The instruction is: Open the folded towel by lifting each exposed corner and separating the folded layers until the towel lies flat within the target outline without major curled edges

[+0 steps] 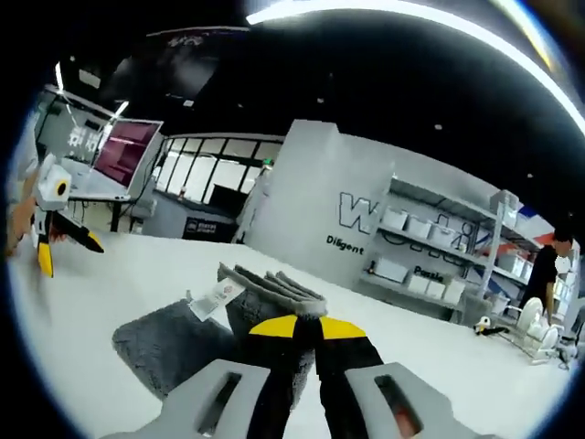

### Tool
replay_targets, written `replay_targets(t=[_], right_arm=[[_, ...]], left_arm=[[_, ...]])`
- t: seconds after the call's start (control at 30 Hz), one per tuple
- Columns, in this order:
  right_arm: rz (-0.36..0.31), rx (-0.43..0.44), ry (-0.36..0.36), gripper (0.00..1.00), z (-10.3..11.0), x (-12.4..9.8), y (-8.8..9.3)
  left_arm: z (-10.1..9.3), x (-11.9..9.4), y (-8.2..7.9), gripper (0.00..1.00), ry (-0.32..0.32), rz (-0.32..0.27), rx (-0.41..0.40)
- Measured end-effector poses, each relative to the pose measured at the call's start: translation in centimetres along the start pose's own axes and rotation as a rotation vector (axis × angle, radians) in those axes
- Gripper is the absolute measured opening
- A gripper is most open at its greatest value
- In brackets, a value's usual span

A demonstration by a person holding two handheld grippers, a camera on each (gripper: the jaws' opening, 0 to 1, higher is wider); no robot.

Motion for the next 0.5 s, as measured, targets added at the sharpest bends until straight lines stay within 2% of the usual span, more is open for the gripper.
replay_targets(t=[0.27,0.5], right_arm=[[0.056,0.029,0.081,0.03,-2.7,0.9,3.0],[0.106,0.109,0.114,0.03,-4.5,1.6,5.3]], left_arm=[[-0.2,0.3,0.2,1.00,0.009,0.016,0.008],[-0.1,0.2,0.3,1.00,0.003,0.020,0.004]])
Point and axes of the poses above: the point that each gripper's makers call its tool centre point, and the gripper's own axes: x roughly forward along the fingers, z roughly to its left, y roughly out of its underside, the point moved 6 cm from there along -x, roughly backward along the fingers, and after that the axes turned 13 degrees about z, right-handed, at the moved point
